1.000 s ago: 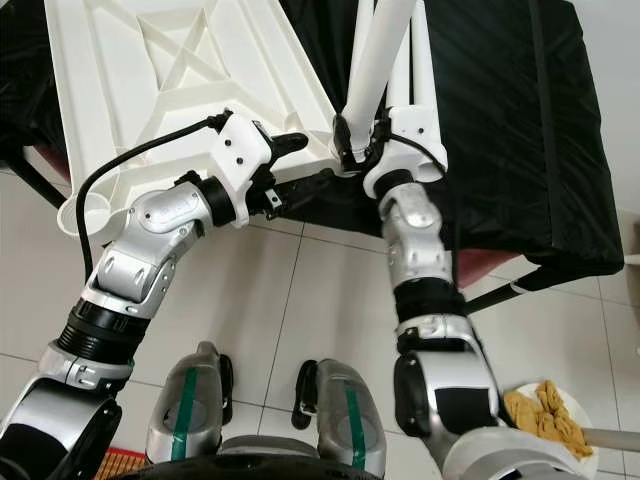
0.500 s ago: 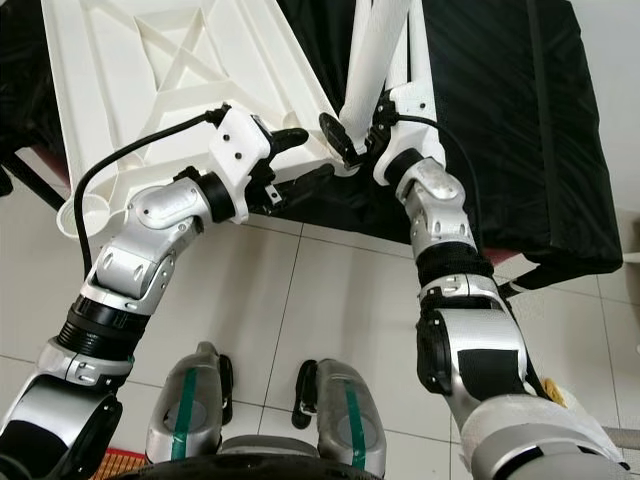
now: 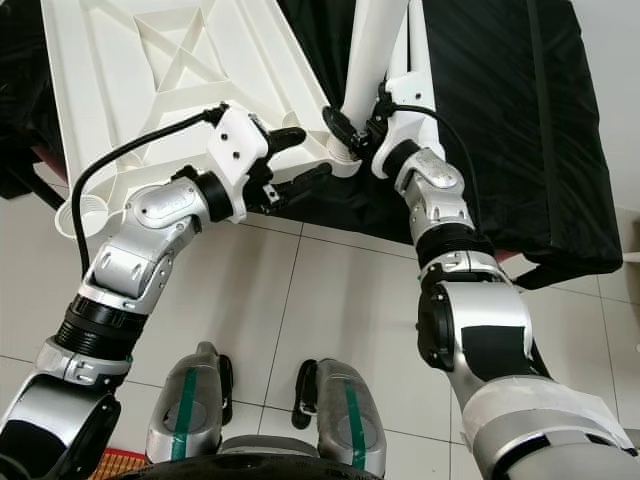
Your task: Building children table
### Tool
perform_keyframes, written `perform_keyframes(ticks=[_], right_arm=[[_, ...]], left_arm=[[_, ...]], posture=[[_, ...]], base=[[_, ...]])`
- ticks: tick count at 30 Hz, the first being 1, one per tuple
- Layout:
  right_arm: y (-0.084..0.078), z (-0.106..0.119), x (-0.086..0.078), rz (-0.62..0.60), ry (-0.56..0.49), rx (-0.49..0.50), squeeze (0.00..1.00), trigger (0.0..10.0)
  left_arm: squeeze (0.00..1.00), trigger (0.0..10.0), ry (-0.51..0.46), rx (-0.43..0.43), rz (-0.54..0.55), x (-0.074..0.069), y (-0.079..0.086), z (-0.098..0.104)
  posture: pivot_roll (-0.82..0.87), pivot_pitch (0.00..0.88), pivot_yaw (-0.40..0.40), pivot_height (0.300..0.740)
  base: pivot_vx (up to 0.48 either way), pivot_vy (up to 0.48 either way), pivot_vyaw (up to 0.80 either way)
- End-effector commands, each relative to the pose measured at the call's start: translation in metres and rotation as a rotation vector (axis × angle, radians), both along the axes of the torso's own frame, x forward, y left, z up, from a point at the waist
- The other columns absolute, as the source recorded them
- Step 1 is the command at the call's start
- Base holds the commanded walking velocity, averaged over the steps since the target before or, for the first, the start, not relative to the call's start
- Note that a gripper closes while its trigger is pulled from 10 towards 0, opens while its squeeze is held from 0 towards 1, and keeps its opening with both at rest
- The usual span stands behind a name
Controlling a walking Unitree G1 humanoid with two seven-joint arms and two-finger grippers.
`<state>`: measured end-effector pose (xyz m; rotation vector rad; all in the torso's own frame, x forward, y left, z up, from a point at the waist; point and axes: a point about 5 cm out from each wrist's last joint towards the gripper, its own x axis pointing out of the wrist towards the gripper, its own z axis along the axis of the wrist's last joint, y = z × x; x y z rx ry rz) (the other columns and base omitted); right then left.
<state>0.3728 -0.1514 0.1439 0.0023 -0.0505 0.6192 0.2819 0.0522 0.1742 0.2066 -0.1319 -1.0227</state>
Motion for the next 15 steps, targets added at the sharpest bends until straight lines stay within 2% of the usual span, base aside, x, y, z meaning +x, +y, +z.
perform_keyframes(ticks=[1, 5, 6, 7, 8, 15], right_arm=[[-0.003, -0.003, -0.001, 0.013, 0.014, -0.007, 0.00, 0.0], [-0.004, -0.005, -0.002, 0.018, 0.009, -0.010, 0.00, 0.0], [-0.004, -0.006, -0.003, 0.018, 0.012, -0.015, 0.00, 1.3], [-0.004, -0.006, -0.003, 0.018, 0.012, -0.015, 0.00, 1.3], [-0.005, -0.008, -0.003, 0.012, 0.018, -0.019, 0.00, 10.0], [-0.003, -0.014, -0.006, -0.028, 0.029, 0.019, 0.00, 10.0]], left_arm=[[0.00, 10.0, 0.003, 0.001, -0.009, -0.003, -0.001, 0.001], [0.00, 10.0, 0.005, 0.002, -0.012, -0.004, -0.001, 0.001], [0.00, 10.0, 0.006, 0.002, -0.011, -0.004, -0.001, 0.001], [0.00, 10.0, 0.006, 0.002, -0.011, -0.004, -0.001, 0.001], [0.00, 10.0, 0.007, 0.002, -0.011, -0.004, -0.001, 0.000], [0.00, 10.0, 0.011, 0.003, -0.026, -0.007, -0.002, -0.001]], posture=[[0.06, 0.014, -0.054, 0.740], [0.06, 0.020, -0.055, 0.740], [0.06, 0.020, -0.055, 0.740], [0.06, 0.020, -0.055, 0.740], [0.06, 0.020, -0.055, 0.740], [0.05, 0.029, -0.063, 0.740]], base=[[0.000, 0.000, 0.00], [0.000, 0.000, 0.00], [0.000, 0.000, 0.00], [0.000, 0.000, 0.00], [0.000, 0.000, 0.00], [0.000, 0.000, 0.00]])
